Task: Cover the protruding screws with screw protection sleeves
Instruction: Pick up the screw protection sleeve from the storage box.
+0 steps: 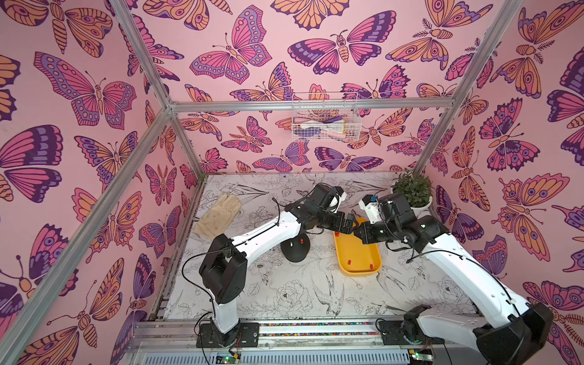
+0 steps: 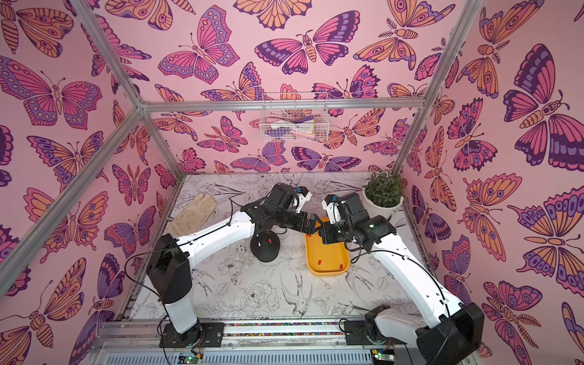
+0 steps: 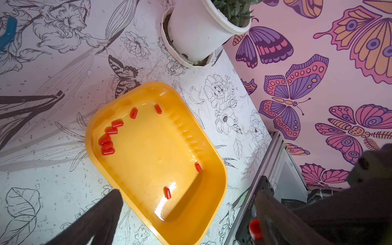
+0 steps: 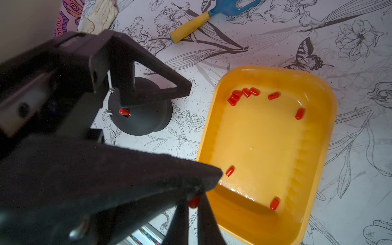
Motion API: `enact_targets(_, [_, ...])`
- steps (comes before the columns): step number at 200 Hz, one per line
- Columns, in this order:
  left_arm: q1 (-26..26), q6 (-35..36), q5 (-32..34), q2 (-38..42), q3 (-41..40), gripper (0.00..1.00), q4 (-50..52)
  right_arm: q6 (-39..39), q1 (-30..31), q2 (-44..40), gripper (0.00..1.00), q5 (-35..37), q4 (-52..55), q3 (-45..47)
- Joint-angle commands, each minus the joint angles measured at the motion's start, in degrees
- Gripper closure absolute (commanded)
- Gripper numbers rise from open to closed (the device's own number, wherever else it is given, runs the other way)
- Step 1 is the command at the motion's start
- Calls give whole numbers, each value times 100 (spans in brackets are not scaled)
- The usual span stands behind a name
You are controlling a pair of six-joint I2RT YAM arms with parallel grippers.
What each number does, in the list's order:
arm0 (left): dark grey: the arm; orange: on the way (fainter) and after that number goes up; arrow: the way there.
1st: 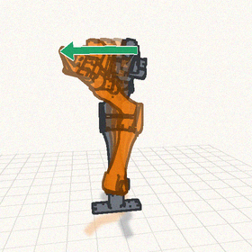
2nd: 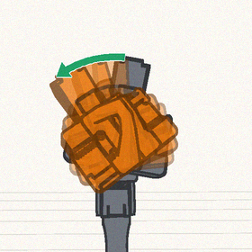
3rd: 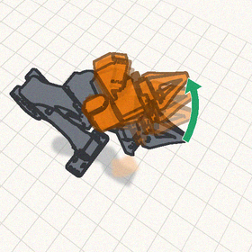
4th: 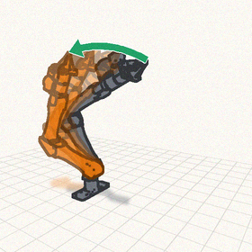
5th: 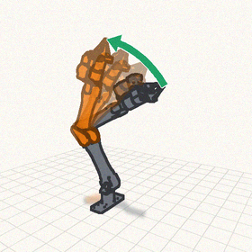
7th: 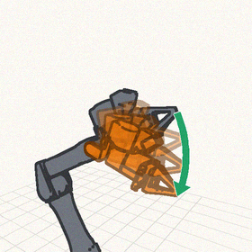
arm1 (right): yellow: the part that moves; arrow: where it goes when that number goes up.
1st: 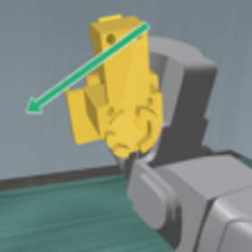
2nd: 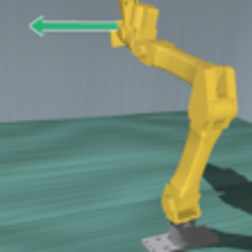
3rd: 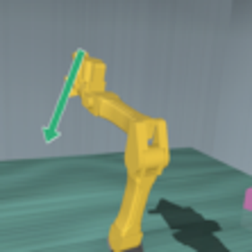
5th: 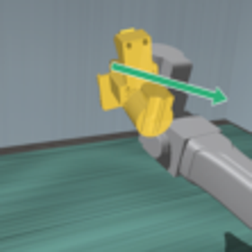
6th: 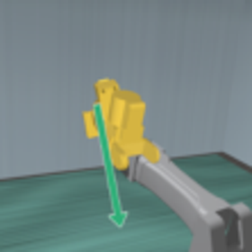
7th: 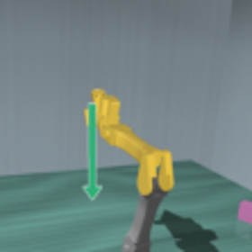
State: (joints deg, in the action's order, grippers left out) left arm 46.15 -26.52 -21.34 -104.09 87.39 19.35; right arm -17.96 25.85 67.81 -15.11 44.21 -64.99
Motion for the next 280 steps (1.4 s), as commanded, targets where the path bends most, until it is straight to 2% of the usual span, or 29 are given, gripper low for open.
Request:
enact_targets(1, [43,-20,-15,47,-126,0,23,-40,-46,-75,89,-57,-59,-242])
enact_targets(280, [45,-85,59,115,-293,0,-51,-50,-45,-66,89,-83,-56,-216])
